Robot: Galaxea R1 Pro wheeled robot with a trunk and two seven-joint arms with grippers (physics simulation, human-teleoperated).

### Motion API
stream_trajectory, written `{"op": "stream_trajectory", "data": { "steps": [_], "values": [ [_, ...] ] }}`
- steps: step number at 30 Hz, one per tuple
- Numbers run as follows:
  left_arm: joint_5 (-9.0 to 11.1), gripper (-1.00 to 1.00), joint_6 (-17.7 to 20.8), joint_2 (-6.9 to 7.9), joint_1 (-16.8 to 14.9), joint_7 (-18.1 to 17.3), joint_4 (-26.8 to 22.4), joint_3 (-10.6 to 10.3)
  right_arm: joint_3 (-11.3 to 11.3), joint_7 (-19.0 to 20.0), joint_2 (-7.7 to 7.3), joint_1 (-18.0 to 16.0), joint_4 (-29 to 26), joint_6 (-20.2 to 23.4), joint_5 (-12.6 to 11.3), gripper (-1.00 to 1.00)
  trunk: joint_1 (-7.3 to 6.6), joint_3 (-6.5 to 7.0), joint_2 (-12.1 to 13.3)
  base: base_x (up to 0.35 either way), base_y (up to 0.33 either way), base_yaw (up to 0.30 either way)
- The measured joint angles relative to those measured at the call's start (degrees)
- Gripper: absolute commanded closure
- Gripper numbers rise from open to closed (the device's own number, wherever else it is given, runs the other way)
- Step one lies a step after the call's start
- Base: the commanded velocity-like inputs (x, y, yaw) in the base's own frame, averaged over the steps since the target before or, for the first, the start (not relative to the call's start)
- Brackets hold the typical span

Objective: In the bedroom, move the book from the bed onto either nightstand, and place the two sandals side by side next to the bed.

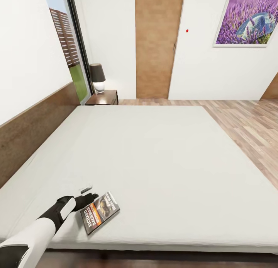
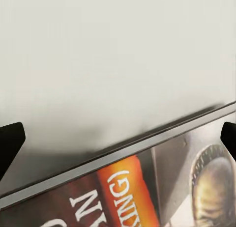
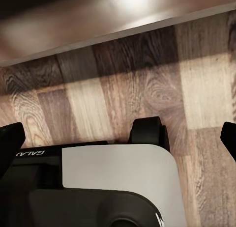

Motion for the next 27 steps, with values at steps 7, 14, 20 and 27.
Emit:
{"op": "stream_trajectory", "data": {
  "steps": [7, 14, 20, 27],
  "values": [
    [-0.01, -1.00, -0.25, 0.01, 0.01, -0.01, 0.19, 0.00, 0.03, -0.02, 0.00, -0.03, 0.00, 0.00, 0.00, -1.00, 0.21, -0.17, -0.39, 0.000, 0.000, 0.000],
    [-1.21, -1.00, -0.23, 0.02, -0.03, 0.31, -0.02, -0.05, 0.03, -0.01, 0.00, -0.02, 0.00, 0.00, 0.00, -1.00, 1.52, -1.24, -2.82, 0.000, 0.000, 0.000],
    [-1.21, -1.00, -0.26, 0.02, -0.02, 0.30, -0.01, -0.05, 0.04, -0.01, 0.00, -0.02, 0.00, -0.01, 0.01, -1.00, 1.52, -1.24, -2.82, 0.000, 0.000, 0.000],
    [-1.16, -1.00, -0.25, 0.02, 0.02, 0.30, -0.09, -0.05, 0.03, -0.02, 0.00, -0.01, 0.00, 0.00, 0.00, -1.00, 1.52, -1.24, -2.82, 0.000, 0.000, 0.000]
  ]
}}
